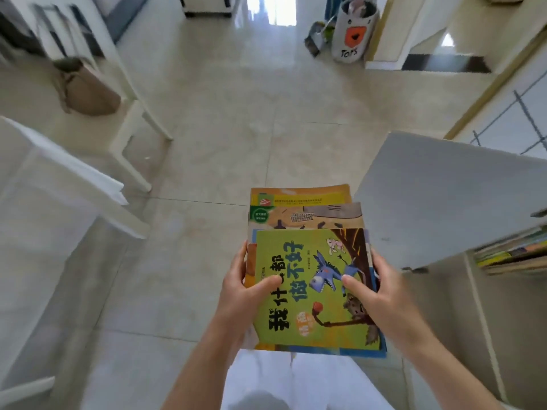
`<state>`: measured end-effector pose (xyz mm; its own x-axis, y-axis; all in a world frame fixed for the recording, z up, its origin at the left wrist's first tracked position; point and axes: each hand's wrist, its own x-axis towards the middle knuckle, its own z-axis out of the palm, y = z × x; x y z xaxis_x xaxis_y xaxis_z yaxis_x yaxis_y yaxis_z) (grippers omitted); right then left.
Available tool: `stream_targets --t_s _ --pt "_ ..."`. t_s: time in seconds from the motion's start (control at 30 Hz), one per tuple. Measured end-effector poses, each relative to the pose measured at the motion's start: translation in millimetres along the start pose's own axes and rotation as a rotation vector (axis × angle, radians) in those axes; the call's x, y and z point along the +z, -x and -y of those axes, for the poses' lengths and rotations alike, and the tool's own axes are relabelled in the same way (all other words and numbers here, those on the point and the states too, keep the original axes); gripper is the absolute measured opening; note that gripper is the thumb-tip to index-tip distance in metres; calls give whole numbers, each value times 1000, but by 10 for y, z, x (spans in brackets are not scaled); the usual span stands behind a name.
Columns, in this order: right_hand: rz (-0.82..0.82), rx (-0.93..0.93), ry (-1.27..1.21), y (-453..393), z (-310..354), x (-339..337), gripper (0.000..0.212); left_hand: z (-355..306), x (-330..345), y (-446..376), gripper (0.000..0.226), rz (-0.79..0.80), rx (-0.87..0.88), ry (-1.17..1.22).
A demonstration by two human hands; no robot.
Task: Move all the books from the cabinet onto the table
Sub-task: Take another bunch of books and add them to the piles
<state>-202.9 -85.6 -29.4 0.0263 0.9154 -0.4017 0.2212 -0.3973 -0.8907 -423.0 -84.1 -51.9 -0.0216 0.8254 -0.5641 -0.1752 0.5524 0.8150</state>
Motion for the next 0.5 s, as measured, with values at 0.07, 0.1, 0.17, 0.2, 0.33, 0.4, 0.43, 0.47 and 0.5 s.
stream_targets --t_s 0.07,0.1,0.17,0.2,0.33,0.4,0.43,0.47,0.5 --pt "87 -58 74 -14 123 352 45 26 -359 158 72 -85 16 64" --pt "120 -85 107 -15 180 500 47 39 -504 232 71 -122 22 96" --pt "191 -146 167 -21 299 852 49 80 -824 400 67 -198 36 175" --pt "229 -168 192 -19 359 1056 50 99 -998 498 66 -238 48 217" --pt "365 -207 254 44 547 1873 53 138 -1698 848 60 -403 90 307" --pt "454 -220 246 139 615 2373 53 184 -2142 1043 59 -485 103 336" --pt "494 -224 242 192 652 2624 53 206 -2360 1138 59 -522 107 363" --pt "526 -224 238 236 691 2824 53 221 -2527 1215 60 -556 105 384" --pt "560 -226 239 283 729 3060 52 240 -2724 1302 61 -596 102 409"
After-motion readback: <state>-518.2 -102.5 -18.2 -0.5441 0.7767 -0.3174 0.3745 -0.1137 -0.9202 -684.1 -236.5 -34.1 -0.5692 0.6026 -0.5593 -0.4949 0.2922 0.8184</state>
